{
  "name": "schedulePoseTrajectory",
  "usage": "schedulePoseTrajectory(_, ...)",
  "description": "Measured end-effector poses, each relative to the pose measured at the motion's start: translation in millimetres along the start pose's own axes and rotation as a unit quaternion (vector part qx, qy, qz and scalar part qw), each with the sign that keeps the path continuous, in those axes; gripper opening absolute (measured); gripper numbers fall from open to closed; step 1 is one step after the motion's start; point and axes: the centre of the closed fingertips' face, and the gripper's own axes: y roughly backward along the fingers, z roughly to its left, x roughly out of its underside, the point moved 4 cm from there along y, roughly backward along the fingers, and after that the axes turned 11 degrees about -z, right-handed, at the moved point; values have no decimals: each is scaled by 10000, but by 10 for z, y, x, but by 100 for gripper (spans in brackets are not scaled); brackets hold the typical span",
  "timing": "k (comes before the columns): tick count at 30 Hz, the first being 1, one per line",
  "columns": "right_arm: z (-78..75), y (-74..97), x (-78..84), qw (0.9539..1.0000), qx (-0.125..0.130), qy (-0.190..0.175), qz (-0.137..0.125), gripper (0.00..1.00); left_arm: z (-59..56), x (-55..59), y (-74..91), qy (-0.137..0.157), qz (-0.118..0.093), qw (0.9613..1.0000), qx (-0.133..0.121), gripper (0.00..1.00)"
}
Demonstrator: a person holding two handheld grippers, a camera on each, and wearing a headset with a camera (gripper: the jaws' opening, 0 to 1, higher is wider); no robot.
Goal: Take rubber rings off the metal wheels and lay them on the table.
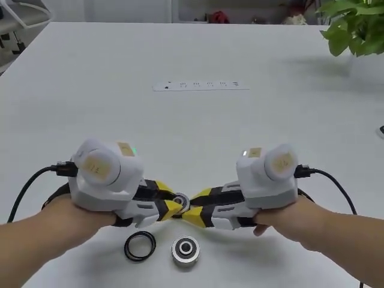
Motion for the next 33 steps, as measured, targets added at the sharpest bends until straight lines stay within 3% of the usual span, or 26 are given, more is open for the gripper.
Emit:
schedulePoseTrajectory(9,0,3,-3,10000,33,53,15,15,6,4,-6,19,-36,10000,-1,13)
schedulePoseTrajectory(17,-23,43,23,9999,65,2,93,2,13,1,-9,61,-56,10000,-49,13)
schedulePoseTrajectory(33,-36,33,3,9995,198,-251,-9,0,6,-3,-2,-8,35,9999,-124,14)
